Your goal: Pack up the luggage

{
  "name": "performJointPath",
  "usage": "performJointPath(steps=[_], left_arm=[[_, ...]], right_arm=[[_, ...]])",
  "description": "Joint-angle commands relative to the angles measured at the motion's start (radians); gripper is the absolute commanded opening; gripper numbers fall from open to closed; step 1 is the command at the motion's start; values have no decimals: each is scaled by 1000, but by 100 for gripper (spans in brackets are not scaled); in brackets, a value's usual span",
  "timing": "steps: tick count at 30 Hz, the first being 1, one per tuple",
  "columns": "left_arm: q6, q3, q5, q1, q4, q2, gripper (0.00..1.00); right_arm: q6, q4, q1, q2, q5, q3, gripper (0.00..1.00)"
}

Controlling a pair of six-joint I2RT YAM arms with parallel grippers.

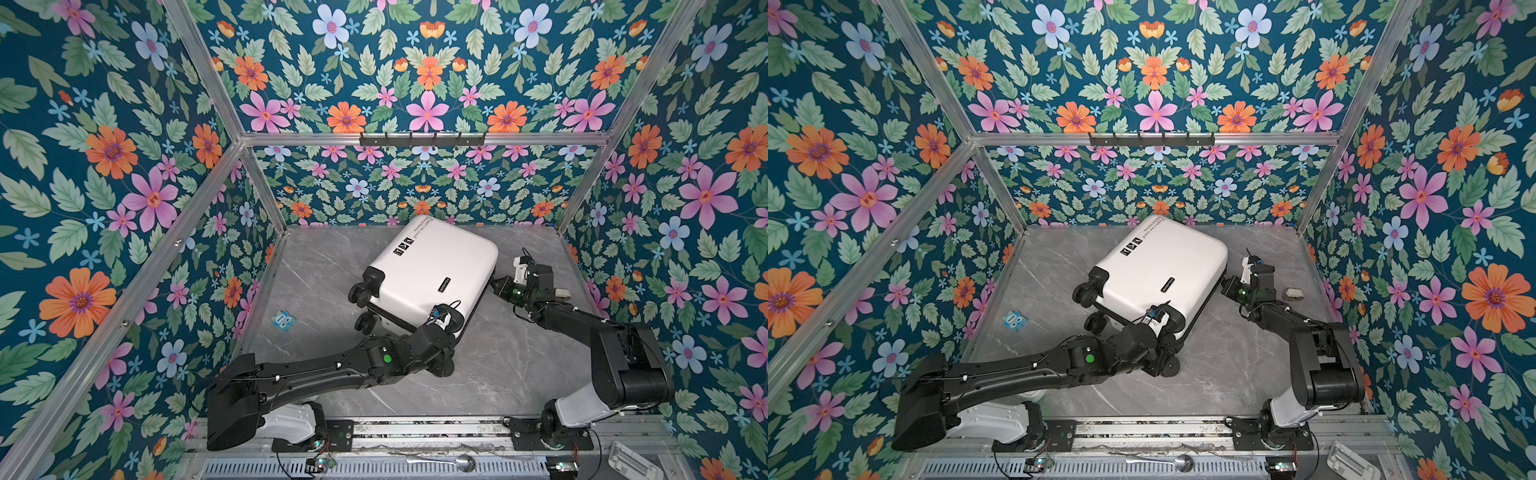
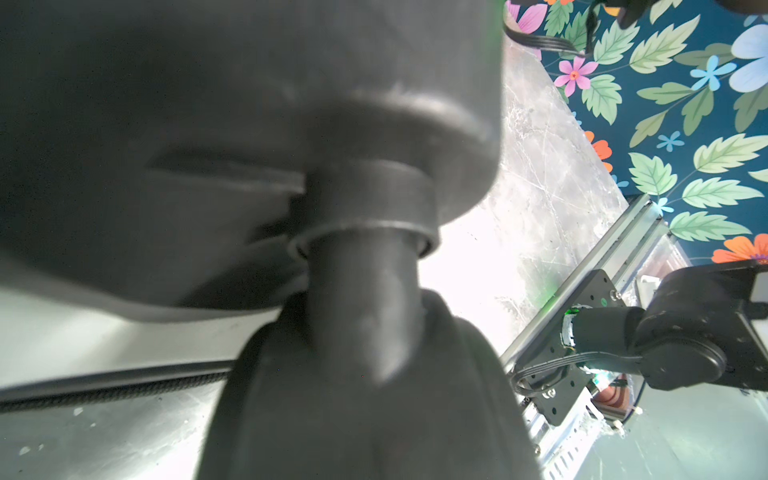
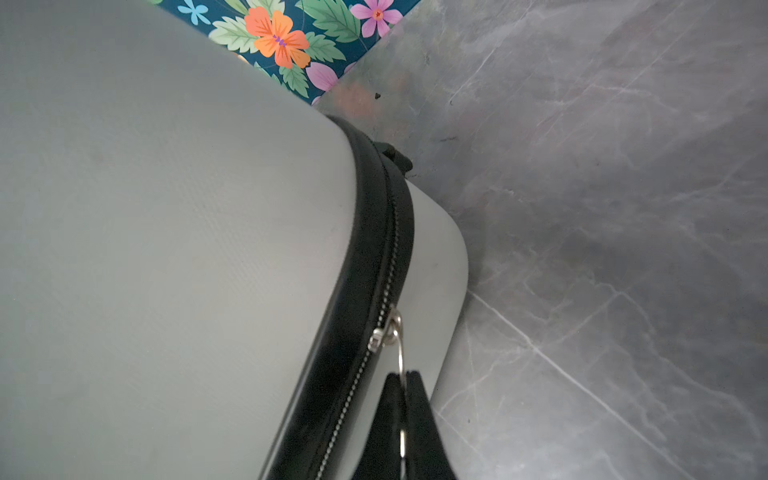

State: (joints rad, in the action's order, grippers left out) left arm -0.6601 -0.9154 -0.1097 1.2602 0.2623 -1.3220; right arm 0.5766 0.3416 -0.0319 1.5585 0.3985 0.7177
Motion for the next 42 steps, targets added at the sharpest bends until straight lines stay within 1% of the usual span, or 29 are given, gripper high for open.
performJointPath(steps=[1,6,12,15,22,31,37,41,42], left_arm=[[15,1,-21,3,-29,18,0],[16,19,-18,5,-13,47,0],[12,57,-21,11,8,120,0],[14,68,-14,13,14,151,0],[17,97,-8,12,46,200,0],[17,144,1,12,72,274,0],[17,150,-22,11,92,297,0],[19,145,-50,11,99,301,0],[17,143,-63,11,104,302,0]], right_arm=[[34,-34,19,22,-56,9,0],[33,-38,62,52,-24,40,0],[9,-63,147,91,44,92,0],[35,-33,172,134,62,97,0],[47,-11,174,174,66,144,0],[-54,-81,175,172,64,218,0],[-74,-68,175,155,135,192,0],[-74,-144,175,155,149,205,0],[-74,-161,175,151,137,202,14]])
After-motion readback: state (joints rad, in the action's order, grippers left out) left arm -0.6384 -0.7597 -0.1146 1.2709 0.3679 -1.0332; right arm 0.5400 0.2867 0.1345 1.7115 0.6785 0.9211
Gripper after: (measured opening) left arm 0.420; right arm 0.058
